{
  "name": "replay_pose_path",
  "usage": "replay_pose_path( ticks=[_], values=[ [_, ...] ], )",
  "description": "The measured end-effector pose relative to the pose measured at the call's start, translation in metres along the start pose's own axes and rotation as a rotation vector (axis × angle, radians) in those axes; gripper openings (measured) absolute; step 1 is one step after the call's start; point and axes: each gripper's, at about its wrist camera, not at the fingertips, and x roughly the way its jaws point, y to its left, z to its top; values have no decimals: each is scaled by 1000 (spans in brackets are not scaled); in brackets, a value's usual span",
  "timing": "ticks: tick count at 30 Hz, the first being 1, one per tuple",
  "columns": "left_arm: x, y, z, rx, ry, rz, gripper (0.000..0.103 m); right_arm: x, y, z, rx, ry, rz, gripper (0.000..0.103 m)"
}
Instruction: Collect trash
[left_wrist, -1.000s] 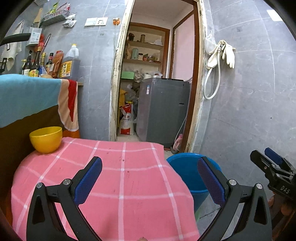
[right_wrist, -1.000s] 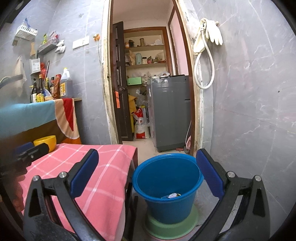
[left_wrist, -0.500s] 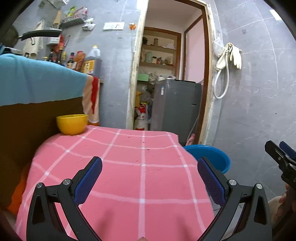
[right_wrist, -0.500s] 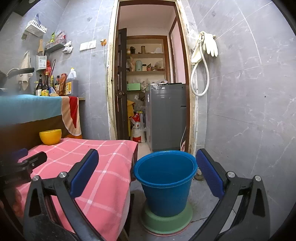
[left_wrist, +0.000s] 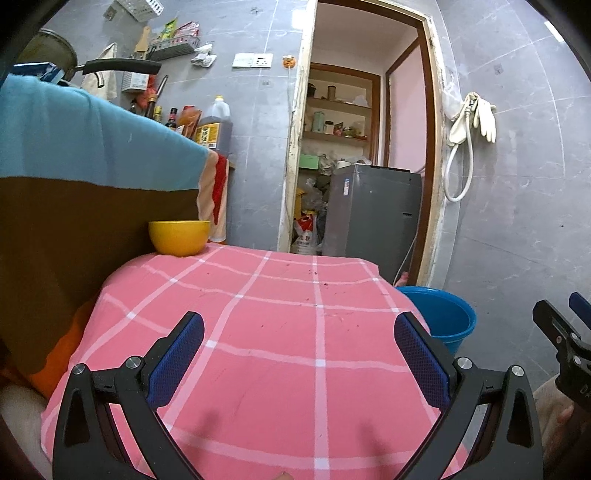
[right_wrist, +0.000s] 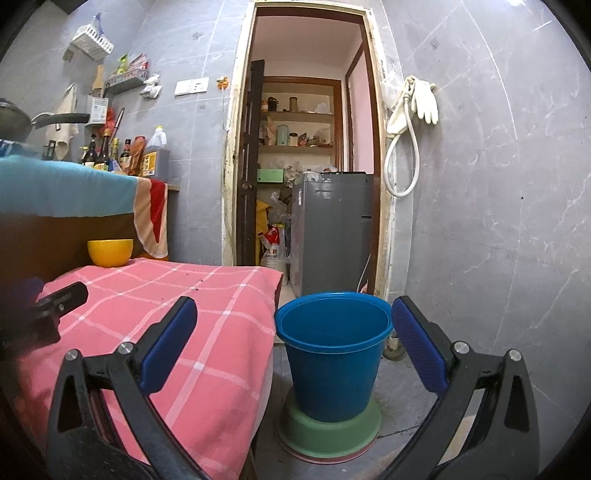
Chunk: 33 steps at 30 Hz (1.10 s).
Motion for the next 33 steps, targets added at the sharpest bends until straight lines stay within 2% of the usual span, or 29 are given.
replay_pose_path(
  ticks=[33],
  values=[
    [2,13,-13,-7,21,11,101,7,-4,-15,26,55,21,103]
  ],
)
